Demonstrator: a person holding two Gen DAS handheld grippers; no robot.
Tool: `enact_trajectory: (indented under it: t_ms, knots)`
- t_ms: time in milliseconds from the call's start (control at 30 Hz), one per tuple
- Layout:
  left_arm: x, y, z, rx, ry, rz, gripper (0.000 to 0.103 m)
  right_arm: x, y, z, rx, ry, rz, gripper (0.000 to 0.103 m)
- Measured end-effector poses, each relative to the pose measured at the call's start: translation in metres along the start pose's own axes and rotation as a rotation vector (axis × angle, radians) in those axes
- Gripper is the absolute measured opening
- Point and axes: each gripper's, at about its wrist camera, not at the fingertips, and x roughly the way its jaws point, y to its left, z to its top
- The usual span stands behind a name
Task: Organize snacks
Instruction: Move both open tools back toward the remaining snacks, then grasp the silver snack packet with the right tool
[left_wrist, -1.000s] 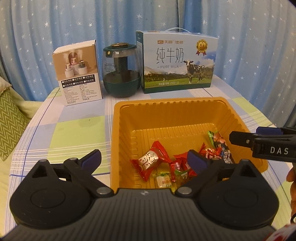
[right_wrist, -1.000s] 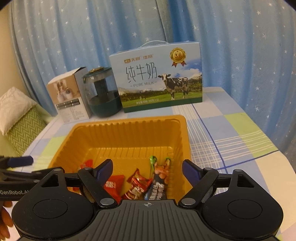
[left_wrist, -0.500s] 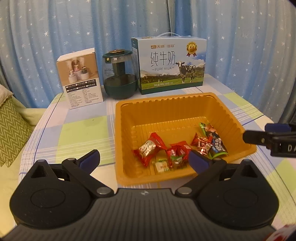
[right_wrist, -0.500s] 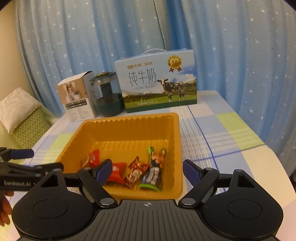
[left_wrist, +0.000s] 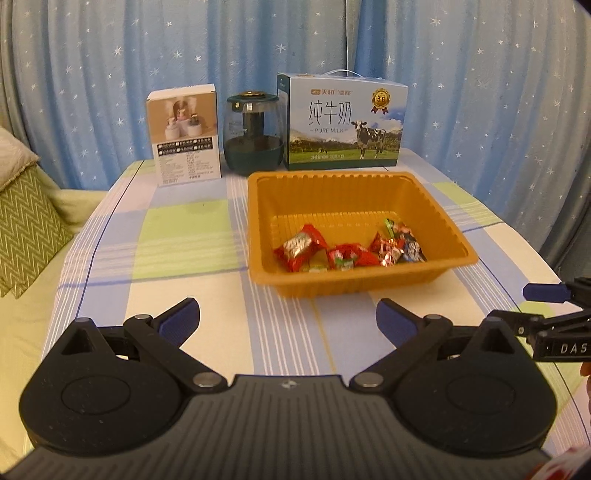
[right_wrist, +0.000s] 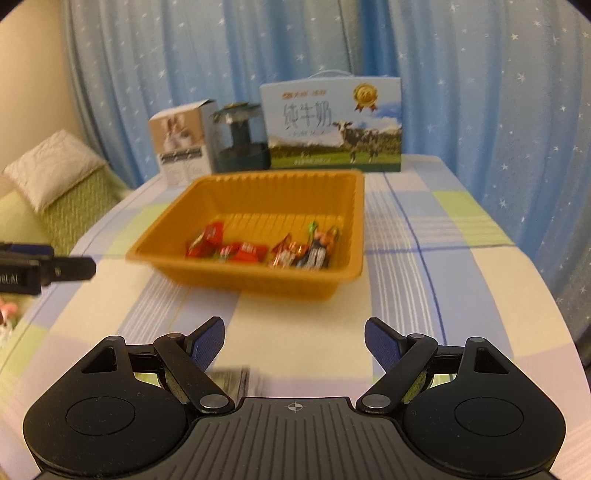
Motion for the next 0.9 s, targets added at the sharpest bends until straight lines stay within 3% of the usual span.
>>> enact_trajectory:
  t_ms: [433,667,900]
  knots:
    - [-0.02,0.002,-0.068,0.08,0.077,-0.042,0.101,0.004,0.02,-0.05,-0.262,0.099,0.073,0.083]
    - [-0.012,0.01,-0.069,0.056,0.092,-0.039,0.101,0.037,0.045,-0.06,-0.511,0.141,0.086,0.083]
    - [0.0,0.007,-0.067,0.044,0.108,-0.051,0.101,0.072,0.042,-0.051,-0.522,0.144,0.112,0.083]
